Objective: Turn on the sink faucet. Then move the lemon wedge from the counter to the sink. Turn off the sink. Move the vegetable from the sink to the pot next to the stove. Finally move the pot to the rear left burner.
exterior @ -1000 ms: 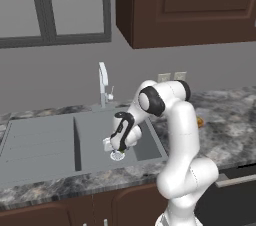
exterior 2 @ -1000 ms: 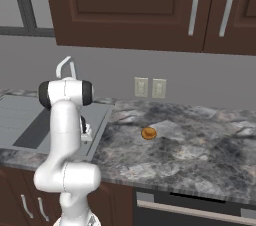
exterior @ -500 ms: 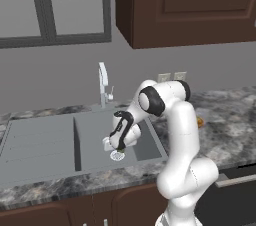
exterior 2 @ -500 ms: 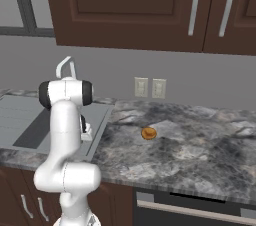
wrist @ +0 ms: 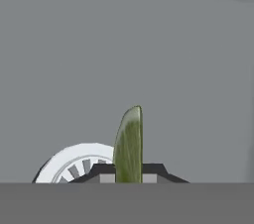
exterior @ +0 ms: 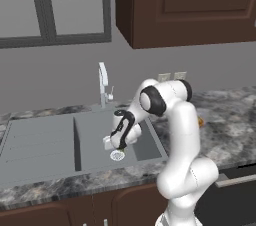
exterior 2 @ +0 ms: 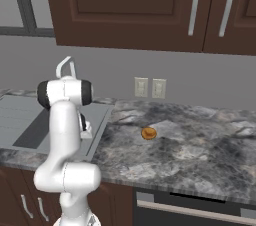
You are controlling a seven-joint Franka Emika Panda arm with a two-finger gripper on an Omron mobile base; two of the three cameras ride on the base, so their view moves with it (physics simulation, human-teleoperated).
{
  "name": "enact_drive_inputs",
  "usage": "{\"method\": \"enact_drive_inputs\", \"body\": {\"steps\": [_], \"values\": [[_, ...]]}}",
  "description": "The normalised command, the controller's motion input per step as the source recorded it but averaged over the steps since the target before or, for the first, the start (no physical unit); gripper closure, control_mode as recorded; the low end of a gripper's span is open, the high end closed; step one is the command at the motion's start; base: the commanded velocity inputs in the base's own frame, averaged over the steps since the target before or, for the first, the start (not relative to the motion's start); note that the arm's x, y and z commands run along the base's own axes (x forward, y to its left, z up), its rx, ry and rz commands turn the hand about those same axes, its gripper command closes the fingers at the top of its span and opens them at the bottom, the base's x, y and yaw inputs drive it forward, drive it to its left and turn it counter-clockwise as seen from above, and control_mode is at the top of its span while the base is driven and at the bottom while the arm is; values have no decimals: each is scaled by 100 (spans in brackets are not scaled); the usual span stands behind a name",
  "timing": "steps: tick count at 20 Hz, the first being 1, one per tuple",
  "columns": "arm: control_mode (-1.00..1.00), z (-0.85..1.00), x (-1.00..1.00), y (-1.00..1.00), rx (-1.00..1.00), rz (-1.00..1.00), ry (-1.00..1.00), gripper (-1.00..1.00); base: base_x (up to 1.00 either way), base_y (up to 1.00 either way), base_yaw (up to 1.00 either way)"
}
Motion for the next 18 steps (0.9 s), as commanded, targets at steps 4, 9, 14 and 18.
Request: {"method": "enact_drive_inputs", "body": {"steps": [4, 9, 14, 18], "values": [[-100, 47, -28, -3, 0, 0, -11, 100, 0, 0, 0], [-100, 55, -31, -3, 0, 0, -9, 100, 0, 0, 0], [-100, 64, -23, -2, 0, 0, -1, 100, 0, 0, 0], [-100, 63, -22, -10, 0, 0, 0, 100, 0, 0, 0]]}}
